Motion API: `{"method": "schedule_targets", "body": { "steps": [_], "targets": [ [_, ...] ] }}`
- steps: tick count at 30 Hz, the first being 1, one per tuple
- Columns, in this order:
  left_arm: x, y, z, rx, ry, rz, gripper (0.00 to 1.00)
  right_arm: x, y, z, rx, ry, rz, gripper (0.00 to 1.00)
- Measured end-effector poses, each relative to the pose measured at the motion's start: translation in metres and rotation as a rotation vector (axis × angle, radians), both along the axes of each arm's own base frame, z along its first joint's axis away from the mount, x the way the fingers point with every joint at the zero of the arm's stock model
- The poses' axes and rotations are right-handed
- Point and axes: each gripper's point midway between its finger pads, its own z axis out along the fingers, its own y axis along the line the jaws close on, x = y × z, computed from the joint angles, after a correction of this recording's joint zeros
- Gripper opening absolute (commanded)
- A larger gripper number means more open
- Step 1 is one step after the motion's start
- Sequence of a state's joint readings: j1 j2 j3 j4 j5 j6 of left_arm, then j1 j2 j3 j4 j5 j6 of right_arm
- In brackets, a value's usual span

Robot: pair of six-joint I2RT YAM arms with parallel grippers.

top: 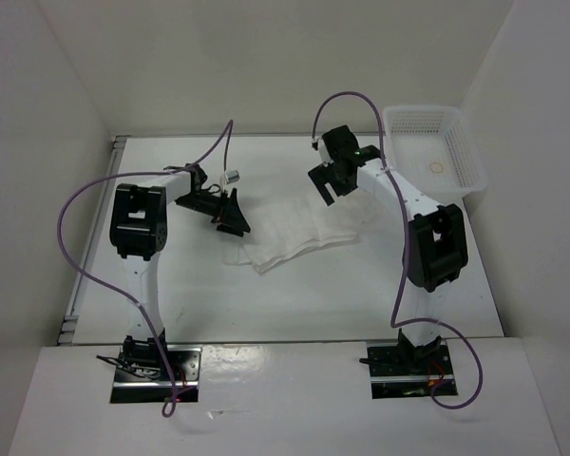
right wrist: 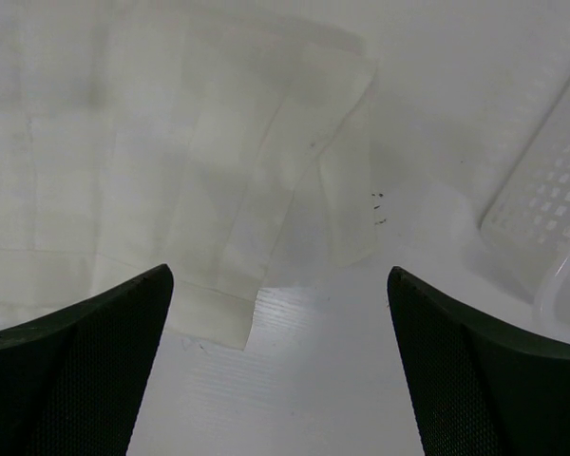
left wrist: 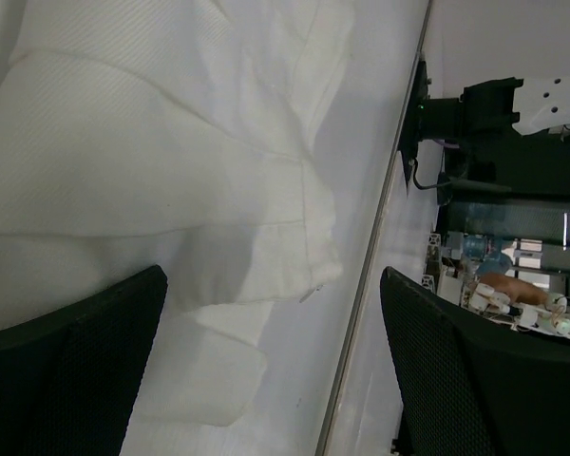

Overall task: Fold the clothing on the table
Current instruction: Fold the skirt

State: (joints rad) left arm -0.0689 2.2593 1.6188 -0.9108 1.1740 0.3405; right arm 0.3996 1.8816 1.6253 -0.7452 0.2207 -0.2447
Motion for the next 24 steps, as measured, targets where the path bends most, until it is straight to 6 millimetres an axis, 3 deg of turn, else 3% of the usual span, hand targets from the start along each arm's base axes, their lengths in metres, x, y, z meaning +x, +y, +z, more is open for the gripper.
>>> {"method": "schedule_targets", "body": {
  "steps": [4, 14, 19, 24],
  "targets": [
    [-0.004, 0.004, -0.014, 0.002, 0.063, 0.036, 0.99, 0.002, 0.002, -0.004, 0.003, 0.01, 0.004, 0.97],
    [-0.013, 0.018, -0.014, -0.007, 0.127, 0.13, 0.99, 0.002, 0.005, -0.027, -0.001, 0.062, 0.007, 0.97],
    [-0.016, 0.022, -0.014, 0.006, 0.119, 0.148, 0.99, 0.0, 0.014, -0.054, -0.023, 0.113, 0.009, 0.97],
    [-0.015, 0.022, -0.014, 0.011, 0.129, 0.154, 0.99, -0.014, 0.041, -0.083, -0.052, 0.174, 0.064, 0.97]
  ]
}}
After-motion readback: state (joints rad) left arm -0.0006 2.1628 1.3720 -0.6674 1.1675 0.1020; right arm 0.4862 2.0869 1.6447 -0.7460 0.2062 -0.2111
